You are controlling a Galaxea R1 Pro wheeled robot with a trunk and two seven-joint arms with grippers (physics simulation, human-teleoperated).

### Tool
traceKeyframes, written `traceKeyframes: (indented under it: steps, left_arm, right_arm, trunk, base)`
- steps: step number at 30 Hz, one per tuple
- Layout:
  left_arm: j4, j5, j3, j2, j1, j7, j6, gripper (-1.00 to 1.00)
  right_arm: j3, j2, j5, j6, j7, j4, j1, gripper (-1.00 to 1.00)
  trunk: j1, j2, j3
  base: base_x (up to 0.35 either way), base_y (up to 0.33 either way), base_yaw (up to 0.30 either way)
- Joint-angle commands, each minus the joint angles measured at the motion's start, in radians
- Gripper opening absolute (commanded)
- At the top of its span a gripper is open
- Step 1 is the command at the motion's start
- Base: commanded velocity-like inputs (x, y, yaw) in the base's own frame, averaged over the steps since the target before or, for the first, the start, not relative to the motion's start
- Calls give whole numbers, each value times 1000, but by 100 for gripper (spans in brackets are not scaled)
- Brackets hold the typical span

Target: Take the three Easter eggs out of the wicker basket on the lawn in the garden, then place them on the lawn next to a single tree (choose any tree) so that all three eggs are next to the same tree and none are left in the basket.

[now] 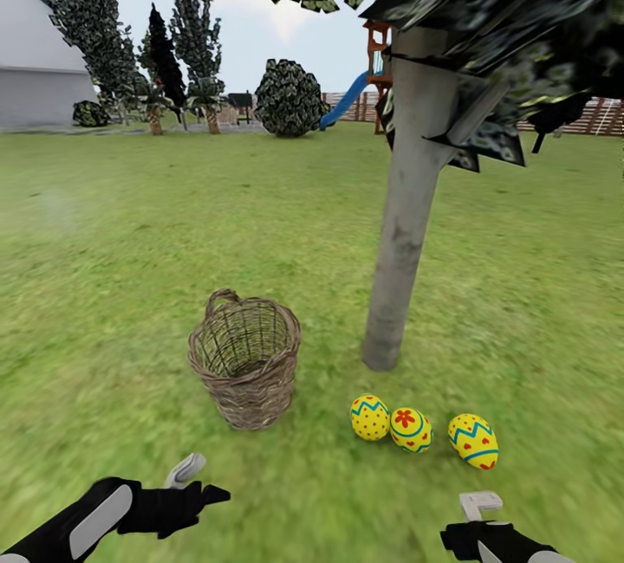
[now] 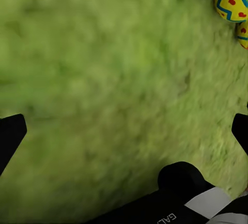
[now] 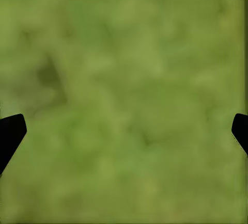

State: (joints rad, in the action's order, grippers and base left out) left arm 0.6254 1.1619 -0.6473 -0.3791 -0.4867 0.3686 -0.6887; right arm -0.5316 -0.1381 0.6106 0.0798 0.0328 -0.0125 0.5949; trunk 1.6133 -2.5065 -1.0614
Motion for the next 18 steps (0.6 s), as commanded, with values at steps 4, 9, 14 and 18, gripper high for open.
traceKeyframes:
  steps: [4, 9, 14, 18]
  left_arm:
    - [-6, 1, -6, -1, -1, -2, 0, 100]
    - [-9, 1, -6, -1, -1, -3, 0, 100]
    - [-12, 2, -7, -2, -1, -6, 0, 100]
    - [-14, 1, -8, -1, -1, -19, 1, 100]
  right_arm:
    - [-9, -2, 8, 4, 2, -2, 0, 100]
    - [-10, -4, 7, 3, 1, -4, 0, 100]
    - [-10, -2, 8, 4, 2, -3, 0, 100]
    - [-9, -2, 8, 5, 2, -3, 0, 100]
  trunk:
    - [-2, 1, 15]
    - [-4, 2, 34]
    - [-6, 3, 53]
    - [-8, 4, 69]
  base:
    - [0, 0, 0]
    - [0, 0, 0]
    - [0, 0, 0]
    - [0, 0, 0]
